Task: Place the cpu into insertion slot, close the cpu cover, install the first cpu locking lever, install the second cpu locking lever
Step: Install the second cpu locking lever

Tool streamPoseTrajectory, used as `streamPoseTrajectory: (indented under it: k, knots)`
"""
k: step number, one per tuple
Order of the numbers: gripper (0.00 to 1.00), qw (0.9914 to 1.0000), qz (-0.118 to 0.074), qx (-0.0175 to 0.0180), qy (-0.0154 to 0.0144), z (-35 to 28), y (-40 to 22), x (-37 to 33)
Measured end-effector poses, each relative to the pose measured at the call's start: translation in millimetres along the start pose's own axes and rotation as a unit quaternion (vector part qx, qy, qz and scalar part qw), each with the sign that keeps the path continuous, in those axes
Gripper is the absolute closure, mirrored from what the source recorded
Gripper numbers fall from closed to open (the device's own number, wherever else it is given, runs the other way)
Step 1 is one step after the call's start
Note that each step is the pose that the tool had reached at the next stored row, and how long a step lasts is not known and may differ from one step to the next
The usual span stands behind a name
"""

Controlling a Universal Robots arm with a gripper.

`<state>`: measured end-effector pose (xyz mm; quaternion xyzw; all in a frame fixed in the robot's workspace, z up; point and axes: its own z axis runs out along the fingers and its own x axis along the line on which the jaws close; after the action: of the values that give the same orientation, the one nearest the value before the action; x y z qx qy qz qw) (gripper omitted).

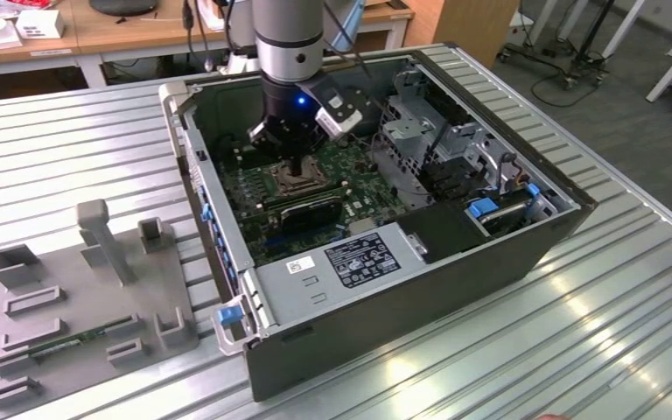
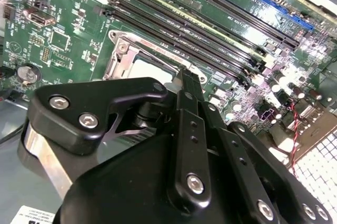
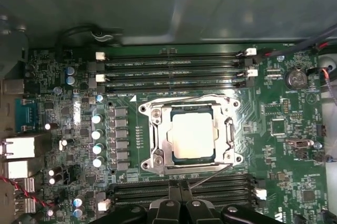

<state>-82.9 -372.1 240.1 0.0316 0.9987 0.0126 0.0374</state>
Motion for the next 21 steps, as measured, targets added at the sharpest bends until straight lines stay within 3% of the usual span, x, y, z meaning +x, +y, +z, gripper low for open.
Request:
streamPoseTrajectory:
  k: [7, 21]
  knots:
    - [0.89, 1.00000, 0.000, 0.0000, 0.0000, 5.5, -0.4, 4.5]
    - [0.89, 1.00000, 0.000, 0.0000, 0.0000, 8.3, -0.7, 6.8]
